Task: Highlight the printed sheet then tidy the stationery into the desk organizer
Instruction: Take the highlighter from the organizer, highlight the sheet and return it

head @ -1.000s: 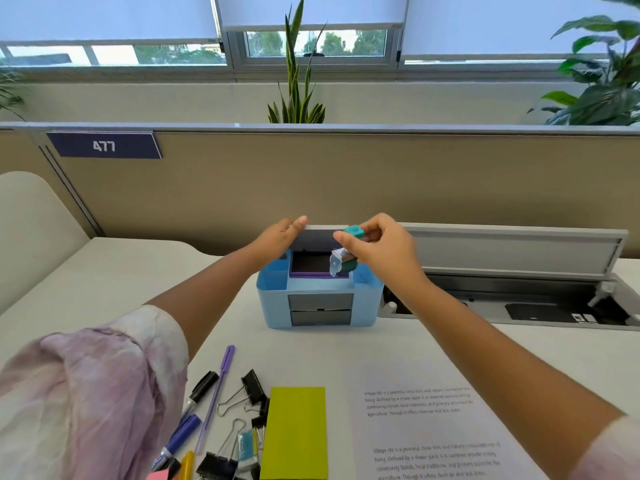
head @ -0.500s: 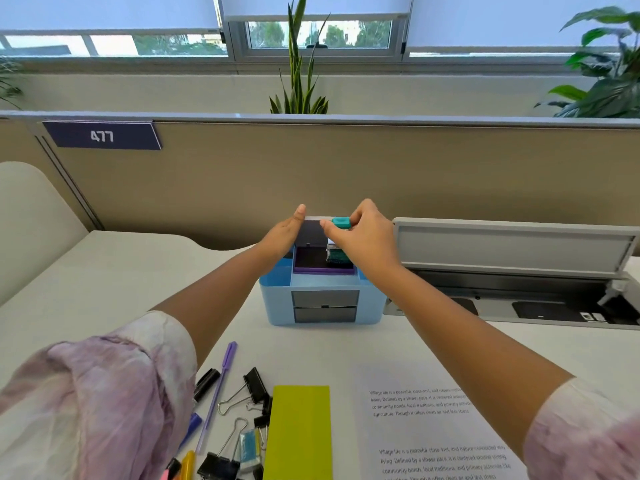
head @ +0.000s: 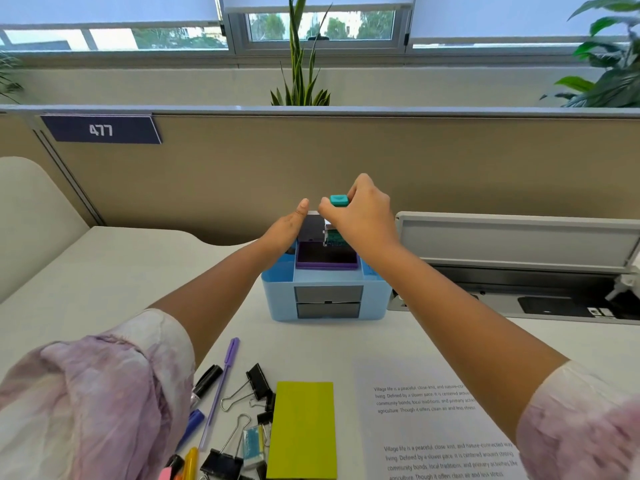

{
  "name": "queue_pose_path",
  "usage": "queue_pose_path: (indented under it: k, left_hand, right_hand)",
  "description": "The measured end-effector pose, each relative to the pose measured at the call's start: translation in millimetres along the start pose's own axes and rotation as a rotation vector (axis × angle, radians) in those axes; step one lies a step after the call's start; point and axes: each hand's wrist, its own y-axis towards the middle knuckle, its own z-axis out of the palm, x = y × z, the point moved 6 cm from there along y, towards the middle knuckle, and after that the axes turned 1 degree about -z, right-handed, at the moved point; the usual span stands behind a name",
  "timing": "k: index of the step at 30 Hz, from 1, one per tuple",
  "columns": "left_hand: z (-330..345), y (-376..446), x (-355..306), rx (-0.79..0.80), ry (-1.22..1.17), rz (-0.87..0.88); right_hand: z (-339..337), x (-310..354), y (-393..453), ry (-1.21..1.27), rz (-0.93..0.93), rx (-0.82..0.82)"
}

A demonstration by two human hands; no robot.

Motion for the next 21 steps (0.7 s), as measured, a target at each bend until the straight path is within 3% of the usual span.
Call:
queue_pose_path:
  k: [7,14,21]
  left_hand:
    - [0,4,5,-0.003,-0.006,-0.024]
    - [-2,10,12,-0.005,0.01,-0.025]
    - [-3,14,15,-0.034,0.004,-0.047]
  right_hand:
    - [15,-22,-2,-0.038,0.088,0.032]
    - [32,-16,-1,-0.323,-0.123,0.125]
    - [37,-19,9,-0.386,-0.143,0.218]
